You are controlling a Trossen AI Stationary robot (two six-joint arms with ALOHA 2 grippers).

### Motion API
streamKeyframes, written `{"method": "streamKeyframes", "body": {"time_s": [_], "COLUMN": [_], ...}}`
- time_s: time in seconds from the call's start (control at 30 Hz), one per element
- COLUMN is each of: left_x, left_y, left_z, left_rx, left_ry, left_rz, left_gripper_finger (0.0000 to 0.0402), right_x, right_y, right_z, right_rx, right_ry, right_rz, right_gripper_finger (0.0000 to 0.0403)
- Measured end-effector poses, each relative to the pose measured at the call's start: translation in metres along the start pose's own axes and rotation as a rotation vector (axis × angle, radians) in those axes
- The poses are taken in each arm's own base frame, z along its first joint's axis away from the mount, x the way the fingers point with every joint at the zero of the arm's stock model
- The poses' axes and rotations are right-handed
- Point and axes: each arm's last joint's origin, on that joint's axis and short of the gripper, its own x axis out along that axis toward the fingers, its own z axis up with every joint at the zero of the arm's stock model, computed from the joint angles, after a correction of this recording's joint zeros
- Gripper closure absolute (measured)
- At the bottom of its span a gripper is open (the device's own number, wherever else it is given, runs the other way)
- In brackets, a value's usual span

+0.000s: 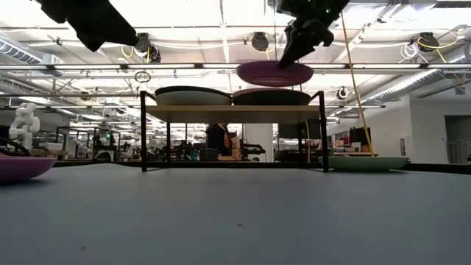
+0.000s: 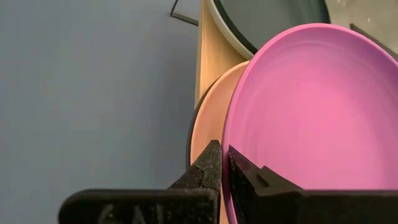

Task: Place and stack plates onto a shelf
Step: Stack the right purple plate on top of the orange plate on the shelf

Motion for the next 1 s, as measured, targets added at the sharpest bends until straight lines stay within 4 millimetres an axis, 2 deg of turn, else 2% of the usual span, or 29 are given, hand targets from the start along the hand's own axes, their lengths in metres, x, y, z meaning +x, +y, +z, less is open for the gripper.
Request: {"method": "streamKeyframes", "body": {"time_s": [0.33, 0.77, 1.0], "left_x": [0.000, 0.000, 0.000], "left_y": [0.000, 0.000, 0.000], "left_z": [0.000, 0.000, 0.000], "left_rx": [-0.003, 0.000, 0.000], "left_ry": [0.000, 0.000, 0.000], "left_rz": [0.001, 0.001, 0.001], "left_gripper_finger": [0.0320, 0.0320, 0.0320], "right_x": [0.022, 0.039, 0.040], "right_y": [0.011, 0.014, 0.013], "right_z": [-0.013, -0.027, -0.030], "right_rx": [0.004, 0.022, 0.019], "right_ry": [-0.027, -0.066, -0.060], "right_rz": [-0.016, -0.061, -0.064], "right_gripper_finger": [0.0402, 0.0399, 0.0399]}}
